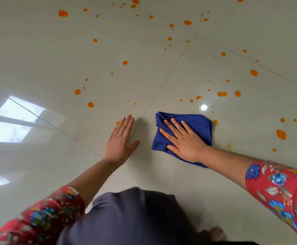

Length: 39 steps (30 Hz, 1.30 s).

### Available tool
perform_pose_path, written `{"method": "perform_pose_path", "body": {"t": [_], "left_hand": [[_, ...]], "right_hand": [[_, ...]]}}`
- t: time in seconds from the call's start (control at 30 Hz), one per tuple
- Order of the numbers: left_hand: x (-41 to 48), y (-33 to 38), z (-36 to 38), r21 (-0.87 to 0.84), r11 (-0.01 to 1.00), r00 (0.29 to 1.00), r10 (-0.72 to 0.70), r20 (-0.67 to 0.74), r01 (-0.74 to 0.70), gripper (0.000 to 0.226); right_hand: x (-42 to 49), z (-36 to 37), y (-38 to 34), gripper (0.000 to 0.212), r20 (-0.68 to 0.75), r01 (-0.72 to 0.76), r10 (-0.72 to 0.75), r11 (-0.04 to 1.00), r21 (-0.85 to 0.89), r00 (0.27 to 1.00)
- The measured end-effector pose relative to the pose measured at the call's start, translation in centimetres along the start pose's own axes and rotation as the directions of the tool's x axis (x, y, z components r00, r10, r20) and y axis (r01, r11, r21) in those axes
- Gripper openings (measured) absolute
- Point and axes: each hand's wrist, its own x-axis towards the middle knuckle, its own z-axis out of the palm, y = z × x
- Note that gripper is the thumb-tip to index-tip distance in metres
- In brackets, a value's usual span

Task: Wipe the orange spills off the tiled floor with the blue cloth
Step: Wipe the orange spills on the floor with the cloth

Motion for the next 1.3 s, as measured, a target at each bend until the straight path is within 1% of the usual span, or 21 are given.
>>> {"method": "perform_pose_path", "body": {"t": [0.13,0.23,0.3,0.37,0.43,0.5,0.53,0.6,0.67,0.7,0.77,0.83,0.87,0.9,0.97,1.03,1.1,1.13,1.2,1.27,1.3], "left_hand": [[-0.6,-2.1,0.5,-0.059,0.996,0.991,-0.076,-0.108,0.070,0.070],[-0.5,-4.3,0.3,-0.107,0.984,0.964,-0.161,-0.212,0.141,0.063],[-0.5,-5.5,-0.1,-0.110,0.979,0.949,-0.194,-0.251,0.171,0.063],[-0.3,-6.5,-0.9,-0.111,0.972,0.935,-0.232,-0.268,0.209,0.061],[-0.3,-7.9,-1.6,-0.111,0.959,0.910,-0.283,-0.304,0.261,0.059],[-0.4,-9.2,-1.8,-0.121,0.938,0.874,-0.345,-0.341,0.323,0.056],[-0.5,-9.6,-1.6,-0.125,0.925,0.856,-0.381,-0.351,0.360,0.056],[-0.4,-9.9,-1.2,-0.118,0.902,0.830,-0.429,-0.357,0.415,0.056],[-0.1,-9.7,-0.9,-0.106,0.892,0.822,-0.447,-0.353,0.440,0.056],[-0.1,-9.6,-0.9,-0.102,0.893,0.826,-0.446,-0.346,0.439,0.056],[-0.4,-9.6,-1.0,-0.094,0.894,0.831,-0.442,-0.337,0.438,0.056],[-0.4,-9.4,-0.9,-0.080,0.893,0.833,-0.442,-0.332,0.442,0.056],[-0.2,-9.3,-0.9,-0.078,0.890,0.827,-0.447,-0.341,0.448,0.056],[-0.1,-9.4,-0.9,-0.087,0.886,0.818,-0.455,-0.352,0.456,0.056],[0.0,-9.5,-0.8,-0.123,0.885,0.810,-0.461,-0.363,0.448,0.056],[-0.1,-9.8,-0.7,-0.176,0.883,0.802,-0.469,-0.371,0.434,0.055],[-0.1,-10.1,-0.7,-0.211,0.869,0.778,-0.495,-0.387,0.448,0.056],[-0.1,-10.0,-0.7,-0.213,0.858,0.765,-0.513,-0.390,0.468,0.057],[-0.1,-9.8,-0.9,-0.174,0.847,0.763,-0.529,-0.372,0.503,0.057],[0.1,-9.5,-0.8,-0.145,0.845,0.769,-0.530,-0.356,0.515,0.057],[0.2,-9.6,-0.8,-0.142,0.839,0.764,-0.539,-0.355,0.525,0.057]], "right_hand": [[1.5,0.0,-7.2,0.061,-0.045,0.013,-0.007,0.992,0.125,0.999],[6.8,-0.4,-8.1,0.057,-0.048,0.076,-0.072,0.992,0.099,0.996],[9.1,-0.8,-7.1,0.055,-0.049,-0.142,0.147,0.985,0.099,0.988],[8.9,-0.8,-6.9,0.054,-0.059,-0.386,0.401,0.907,0.168,0.914],[7.0,-0.6,-9.0,0.054,-0.098,-0.445,0.470,0.872,0.202,0.877],[5.2,-0.4,-12.2,0.056,-0.106,-0.304,0.325,0.936,0.179,0.940],[5.0,-0.3,-13.5,0.055,-0.095,-0.174,0.192,0.970,0.171,0.977],[7.1,-0.7,-13.9,0.053,-0.095,0.060,-0.046,0.987,0.148,0.994],[11.1,-1.1,-12.5,0.053,-0.112,0.106,-0.093,0.987,0.124,0.989],[12.6,-1.3,-11.4,0.053,-0.119,0.056,-0.041,0.991,0.121,0.992],[13.6,-1.3,-9.5,0.054,-0.111,-0.179,0.198,0.971,0.156,0.974],[12.0,-1.1,-10.1,0.055,-0.121,-0.416,0.452,0.878,0.238,0.884],[10.9,-1.0,-11.5,0.056,-0.129,-0.448,0.490,0.856,0.258,0.862],[9.8,-1.1,-13.4,0.057,-0.126,-0.400,0.441,0.880,0.255,0.889],[9.1,-1.1,-16.3,0.057,-0.122,-0.126,0.156,0.967,0.219,0.980],[12.0,-1.7,-15.7,0.055,-0.130,0.097,-0.071,0.974,0.203,0.989],[15.8,-2.2,-13.7,0.055,-0.129,0.113,-0.090,0.976,0.187,0.988],[17.1,-2.4,-12.4,0.055,-0.131,0.053,-0.030,0.982,0.180,0.991],[17.9,-2.1,-10.4,0.055,-0.125,-0.216,0.244,0.955,0.203,0.962],[16.1,-1.6,-10.9,0.055,-0.136,-0.466,0.511,0.845,0.262,0.849],[15.0,-1.5,-12.1,0.055,-0.136,-0.500,0.547,0.822,0.273,0.826]]}}
